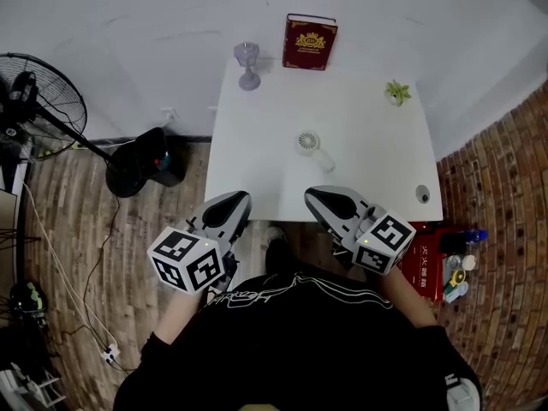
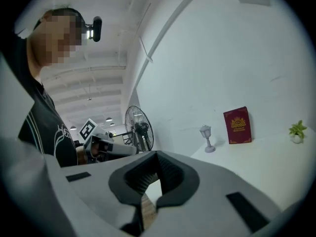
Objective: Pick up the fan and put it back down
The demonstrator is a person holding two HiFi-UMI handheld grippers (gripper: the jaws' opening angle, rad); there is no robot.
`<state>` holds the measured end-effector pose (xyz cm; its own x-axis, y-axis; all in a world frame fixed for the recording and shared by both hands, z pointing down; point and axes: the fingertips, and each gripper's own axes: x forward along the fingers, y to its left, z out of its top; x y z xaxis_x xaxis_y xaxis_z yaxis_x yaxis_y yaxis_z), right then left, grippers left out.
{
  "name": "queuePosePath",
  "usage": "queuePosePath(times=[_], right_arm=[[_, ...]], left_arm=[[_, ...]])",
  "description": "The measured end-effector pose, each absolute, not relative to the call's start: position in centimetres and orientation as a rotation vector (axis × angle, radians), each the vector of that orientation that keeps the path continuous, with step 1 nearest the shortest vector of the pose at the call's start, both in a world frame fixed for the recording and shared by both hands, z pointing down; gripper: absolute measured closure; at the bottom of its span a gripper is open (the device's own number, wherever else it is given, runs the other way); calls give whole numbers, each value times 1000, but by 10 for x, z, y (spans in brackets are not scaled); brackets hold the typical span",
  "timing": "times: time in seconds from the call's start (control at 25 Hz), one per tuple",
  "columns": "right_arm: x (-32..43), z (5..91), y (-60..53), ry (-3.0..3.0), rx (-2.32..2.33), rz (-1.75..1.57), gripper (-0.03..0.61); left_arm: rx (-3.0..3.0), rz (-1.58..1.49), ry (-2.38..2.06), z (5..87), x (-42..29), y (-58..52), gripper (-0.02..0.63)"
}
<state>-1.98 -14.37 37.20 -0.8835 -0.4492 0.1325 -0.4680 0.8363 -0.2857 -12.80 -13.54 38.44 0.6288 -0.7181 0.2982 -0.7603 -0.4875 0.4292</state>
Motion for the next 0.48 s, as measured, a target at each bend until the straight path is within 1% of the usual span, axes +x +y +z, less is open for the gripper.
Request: queuePosePath(times=[0.48], right_arm=[[-1,372,-124,-2957,780,462,577]], left_arm=[[2373,111,-1120,381,-101,-123,571]])
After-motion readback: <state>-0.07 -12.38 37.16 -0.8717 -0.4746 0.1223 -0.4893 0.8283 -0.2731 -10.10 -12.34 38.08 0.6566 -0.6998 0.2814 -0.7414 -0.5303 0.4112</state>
